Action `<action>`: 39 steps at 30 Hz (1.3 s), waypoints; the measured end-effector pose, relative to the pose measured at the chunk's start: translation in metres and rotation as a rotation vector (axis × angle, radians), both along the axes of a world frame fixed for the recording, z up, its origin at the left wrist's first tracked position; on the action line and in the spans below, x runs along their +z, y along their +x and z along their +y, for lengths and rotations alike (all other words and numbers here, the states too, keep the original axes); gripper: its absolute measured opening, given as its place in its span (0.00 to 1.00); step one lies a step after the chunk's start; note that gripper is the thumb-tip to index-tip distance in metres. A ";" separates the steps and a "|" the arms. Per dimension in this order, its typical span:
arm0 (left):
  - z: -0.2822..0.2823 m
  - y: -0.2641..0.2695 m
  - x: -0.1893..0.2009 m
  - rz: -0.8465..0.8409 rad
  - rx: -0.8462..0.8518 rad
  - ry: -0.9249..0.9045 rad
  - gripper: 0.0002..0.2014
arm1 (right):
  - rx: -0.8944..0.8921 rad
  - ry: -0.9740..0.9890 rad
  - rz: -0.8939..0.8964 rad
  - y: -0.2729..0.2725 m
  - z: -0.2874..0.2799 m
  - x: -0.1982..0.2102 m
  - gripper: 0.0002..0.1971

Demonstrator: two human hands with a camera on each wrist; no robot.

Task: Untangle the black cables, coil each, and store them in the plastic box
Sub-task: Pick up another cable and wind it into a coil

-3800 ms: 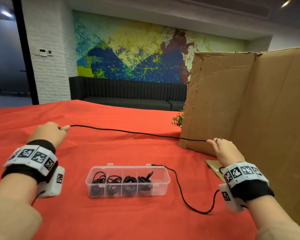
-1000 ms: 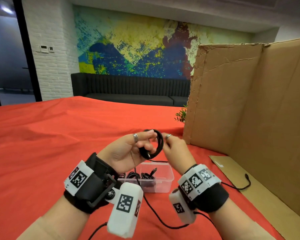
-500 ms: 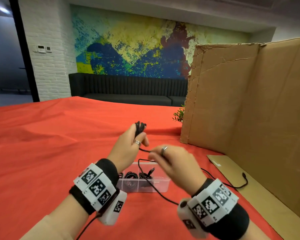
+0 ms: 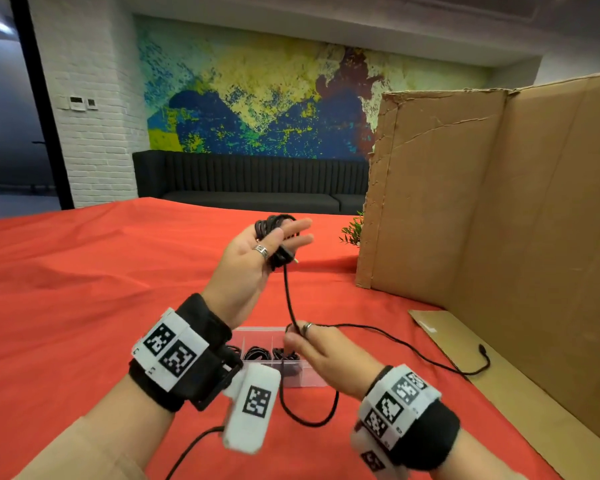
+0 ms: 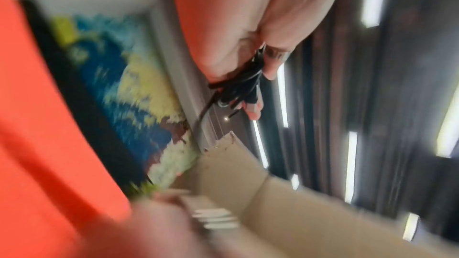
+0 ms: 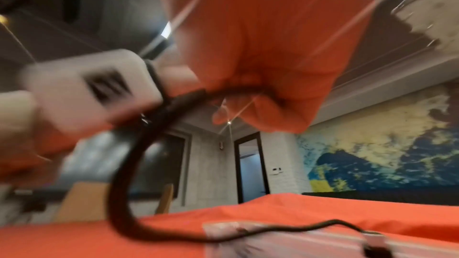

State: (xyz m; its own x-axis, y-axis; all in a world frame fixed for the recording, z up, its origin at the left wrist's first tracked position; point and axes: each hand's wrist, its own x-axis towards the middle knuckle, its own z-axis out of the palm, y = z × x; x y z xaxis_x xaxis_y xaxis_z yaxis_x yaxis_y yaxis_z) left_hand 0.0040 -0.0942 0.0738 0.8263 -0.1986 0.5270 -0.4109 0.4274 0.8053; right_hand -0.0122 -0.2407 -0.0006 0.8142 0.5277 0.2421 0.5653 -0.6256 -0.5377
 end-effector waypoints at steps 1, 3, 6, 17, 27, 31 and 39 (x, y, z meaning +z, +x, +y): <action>0.001 0.003 -0.003 -0.044 0.067 0.103 0.09 | 0.038 0.000 -0.001 -0.004 0.001 -0.001 0.11; 0.001 0.005 -0.015 -0.144 0.172 0.371 0.09 | 0.095 0.013 0.011 -0.011 0.000 0.004 0.12; -0.002 0.005 -0.033 -0.347 0.278 0.778 0.04 | 0.157 -0.015 0.012 -0.018 -0.003 0.013 0.14; 0.001 -0.007 -0.019 -0.384 0.173 1.251 0.19 | 0.068 -0.049 -0.003 -0.010 -0.046 0.056 0.10; 0.085 0.034 0.021 -0.320 1.128 1.120 0.15 | -0.436 0.342 0.002 0.020 -0.127 0.063 0.09; 0.149 0.040 0.035 0.015 1.402 1.073 0.18 | -0.858 0.481 -0.177 0.029 -0.177 0.061 0.14; 0.128 0.047 -0.004 0.204 1.129 1.290 0.19 | -1.100 -0.083 -0.226 0.036 -0.119 0.050 0.25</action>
State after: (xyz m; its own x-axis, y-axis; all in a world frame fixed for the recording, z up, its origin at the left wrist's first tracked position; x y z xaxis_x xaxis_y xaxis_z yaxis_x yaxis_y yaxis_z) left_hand 0.0510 0.0334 0.0694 0.8719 0.3039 0.3840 0.1149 -0.8892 0.4428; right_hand 0.0242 -0.3602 0.0497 0.7890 -0.4286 0.4403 -0.2364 -0.8731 -0.4263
